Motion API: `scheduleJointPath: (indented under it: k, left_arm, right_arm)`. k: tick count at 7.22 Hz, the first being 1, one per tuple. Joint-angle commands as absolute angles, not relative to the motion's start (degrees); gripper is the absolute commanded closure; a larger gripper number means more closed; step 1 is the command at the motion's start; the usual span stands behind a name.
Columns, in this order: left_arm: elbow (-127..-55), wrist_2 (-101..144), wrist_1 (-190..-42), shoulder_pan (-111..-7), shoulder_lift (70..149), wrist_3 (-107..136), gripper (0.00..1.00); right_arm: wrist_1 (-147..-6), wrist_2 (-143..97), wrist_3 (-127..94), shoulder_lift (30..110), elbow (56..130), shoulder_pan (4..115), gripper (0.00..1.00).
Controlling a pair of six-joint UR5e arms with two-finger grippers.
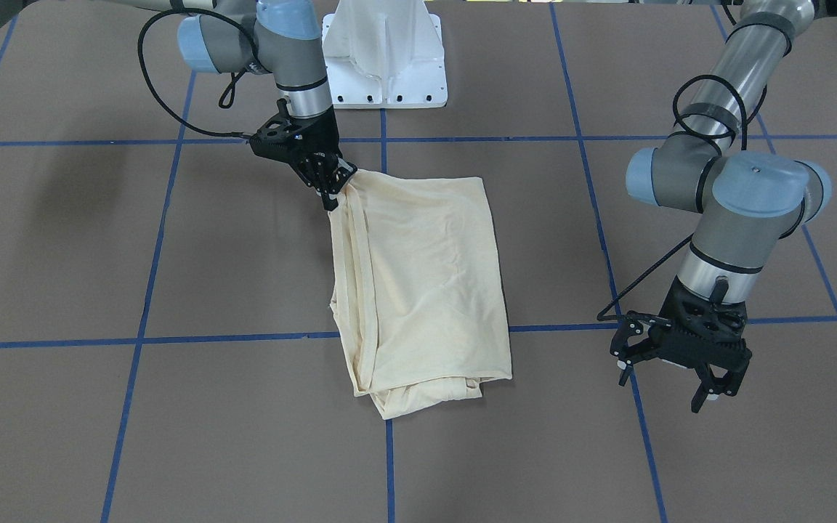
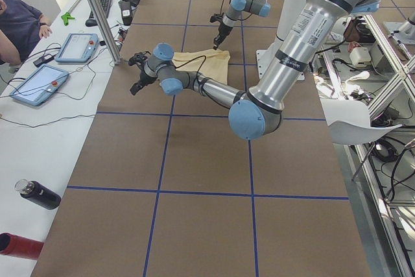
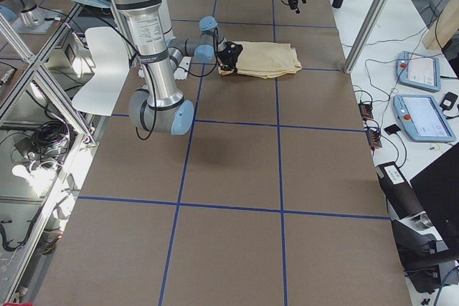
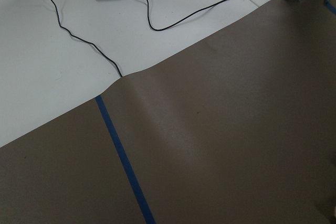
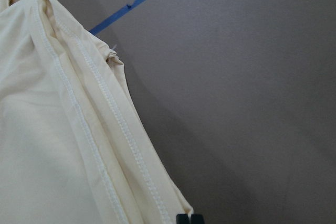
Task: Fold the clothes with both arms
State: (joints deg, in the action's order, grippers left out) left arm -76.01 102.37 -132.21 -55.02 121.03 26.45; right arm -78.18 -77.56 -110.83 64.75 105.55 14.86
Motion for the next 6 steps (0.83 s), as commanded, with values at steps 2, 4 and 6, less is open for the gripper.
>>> scheduleJointPath:
  k: [2, 4, 6]
  left_arm:
    - [-76.0, 102.7, -132.2, -54.9, 121.0, 26.4, 0.00]
    - [-76.0, 103.4, -132.2, -55.0, 121.0, 26.5, 0.00]
    - [-75.9, 103.4, -132.2, -55.0, 120.9, 26.5, 0.00]
  right_arm:
    - [-79.3, -75.6, -111.1, 66.2, 107.0, 13.5, 0.01]
    - [-85.8, -77.4, -99.1, 62.6, 106.7, 16.9, 0.00]
    - [-86.2, -79.6, -90.6, 59.0, 104.2, 17.0, 0.06]
